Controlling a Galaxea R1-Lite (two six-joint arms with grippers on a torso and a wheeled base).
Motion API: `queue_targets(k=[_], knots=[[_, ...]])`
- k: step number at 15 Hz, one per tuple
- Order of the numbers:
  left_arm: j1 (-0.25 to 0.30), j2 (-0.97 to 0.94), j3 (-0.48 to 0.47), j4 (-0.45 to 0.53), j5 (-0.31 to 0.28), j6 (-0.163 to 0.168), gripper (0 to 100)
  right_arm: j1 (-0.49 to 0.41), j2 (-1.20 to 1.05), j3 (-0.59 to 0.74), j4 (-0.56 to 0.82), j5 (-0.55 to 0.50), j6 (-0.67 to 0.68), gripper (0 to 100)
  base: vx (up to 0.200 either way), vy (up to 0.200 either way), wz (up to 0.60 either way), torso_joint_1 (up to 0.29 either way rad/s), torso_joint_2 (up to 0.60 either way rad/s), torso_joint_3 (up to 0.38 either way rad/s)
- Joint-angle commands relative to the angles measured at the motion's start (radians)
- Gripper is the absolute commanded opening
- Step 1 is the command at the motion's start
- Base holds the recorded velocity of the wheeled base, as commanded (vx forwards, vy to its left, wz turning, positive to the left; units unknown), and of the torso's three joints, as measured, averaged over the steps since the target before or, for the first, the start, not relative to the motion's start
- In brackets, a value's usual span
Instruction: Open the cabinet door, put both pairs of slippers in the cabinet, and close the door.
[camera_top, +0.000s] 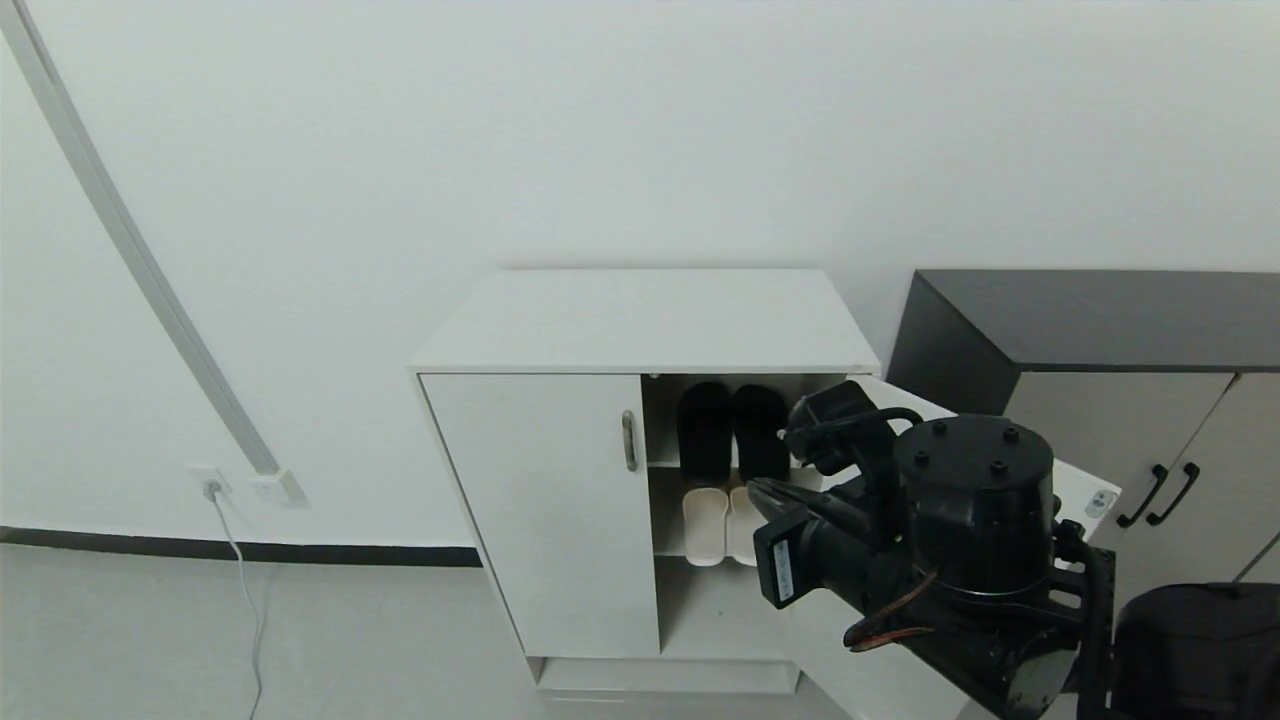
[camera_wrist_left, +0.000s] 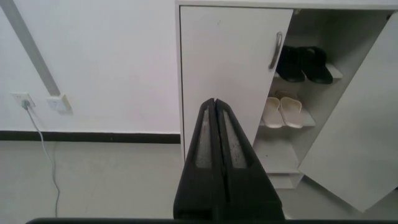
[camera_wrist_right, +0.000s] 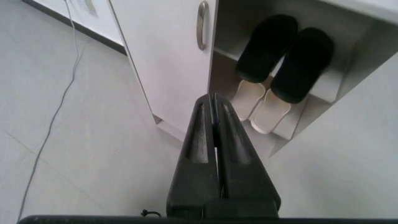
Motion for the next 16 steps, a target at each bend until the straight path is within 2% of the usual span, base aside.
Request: queue_targets(k=[1,7,16], knots=[[0.0,0.0,0.0,0.0,0.0,0.0,0,0.001,0.005,-0.001,0.0,0.0,0.0,0,0.0,0.0,0.0,0.246,-0.56,-0.325],[0.0,0.0,0.0,0.0,0.0,-0.001,0,0.001,0.005,-0.001,-0.002,0.0,-0.009,0,0.0,0.0,0.0,0.251,-0.56,-0.313],[0.0,0.0,0.0,0.0,-0.001,0.0,0,-0.006,0.0,0.002,-0.002,-0.008,-0.009,0,0.0,0.0,0.0,0.155,-0.34,-0.179]])
